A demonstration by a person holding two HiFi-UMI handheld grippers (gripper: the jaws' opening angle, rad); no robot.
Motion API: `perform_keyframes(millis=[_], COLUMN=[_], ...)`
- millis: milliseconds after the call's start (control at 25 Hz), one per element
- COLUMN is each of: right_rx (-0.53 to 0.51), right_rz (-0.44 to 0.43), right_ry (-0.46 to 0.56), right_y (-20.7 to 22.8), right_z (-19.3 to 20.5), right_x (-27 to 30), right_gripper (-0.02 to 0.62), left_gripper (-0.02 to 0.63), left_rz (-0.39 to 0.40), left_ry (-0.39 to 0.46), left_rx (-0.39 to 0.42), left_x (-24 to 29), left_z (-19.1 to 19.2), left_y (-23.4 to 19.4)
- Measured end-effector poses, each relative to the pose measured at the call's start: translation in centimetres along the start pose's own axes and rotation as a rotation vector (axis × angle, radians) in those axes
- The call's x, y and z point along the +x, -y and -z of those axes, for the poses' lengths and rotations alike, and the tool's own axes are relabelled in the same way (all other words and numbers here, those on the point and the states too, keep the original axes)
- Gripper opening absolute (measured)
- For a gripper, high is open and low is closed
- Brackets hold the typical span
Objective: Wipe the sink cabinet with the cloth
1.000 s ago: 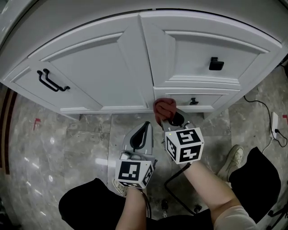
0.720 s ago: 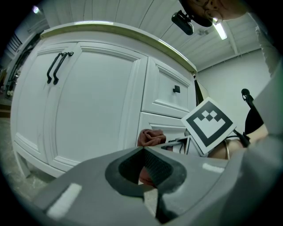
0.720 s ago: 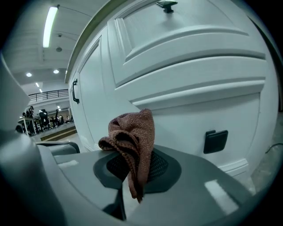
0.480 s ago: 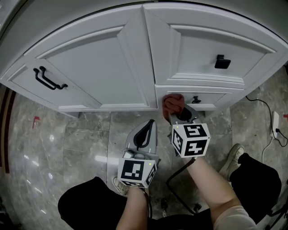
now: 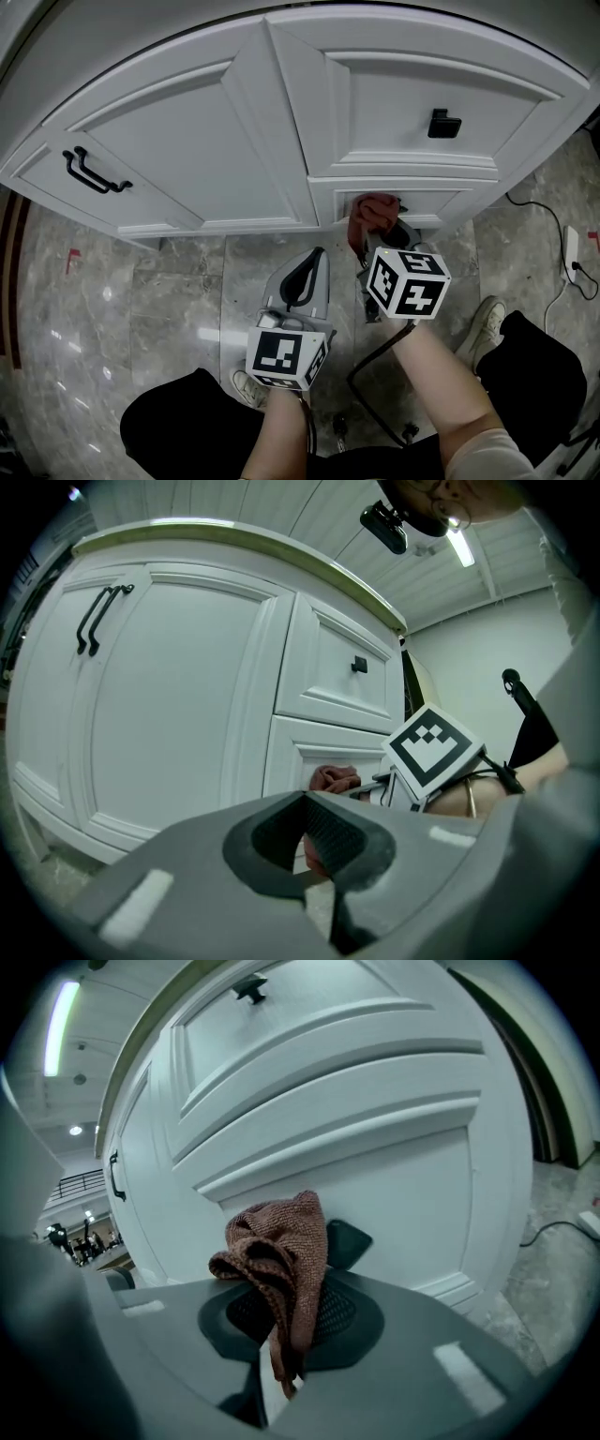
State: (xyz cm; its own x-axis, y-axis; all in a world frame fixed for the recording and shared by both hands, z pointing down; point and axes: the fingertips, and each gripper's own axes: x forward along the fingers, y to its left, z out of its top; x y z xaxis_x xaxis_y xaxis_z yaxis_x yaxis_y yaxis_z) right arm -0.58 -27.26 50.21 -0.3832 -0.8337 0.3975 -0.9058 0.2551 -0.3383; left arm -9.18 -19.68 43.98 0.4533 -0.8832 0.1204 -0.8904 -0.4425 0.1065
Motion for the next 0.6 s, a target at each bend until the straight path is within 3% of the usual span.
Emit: perform_keyframes(millis=[600], right_rx=[-0.046], right_rz=[-0.013], right_ry=[0.001], right_y=[1.3], right_z=[-0.5], right_x=[-2.9], right_gripper=[0.080], left_gripper=[0.000], left_rz=[0.061], left_ry=[0.011], left_rx=[0.017], left_x=[1.7], left_z=[-0.7], left_y=[3.0])
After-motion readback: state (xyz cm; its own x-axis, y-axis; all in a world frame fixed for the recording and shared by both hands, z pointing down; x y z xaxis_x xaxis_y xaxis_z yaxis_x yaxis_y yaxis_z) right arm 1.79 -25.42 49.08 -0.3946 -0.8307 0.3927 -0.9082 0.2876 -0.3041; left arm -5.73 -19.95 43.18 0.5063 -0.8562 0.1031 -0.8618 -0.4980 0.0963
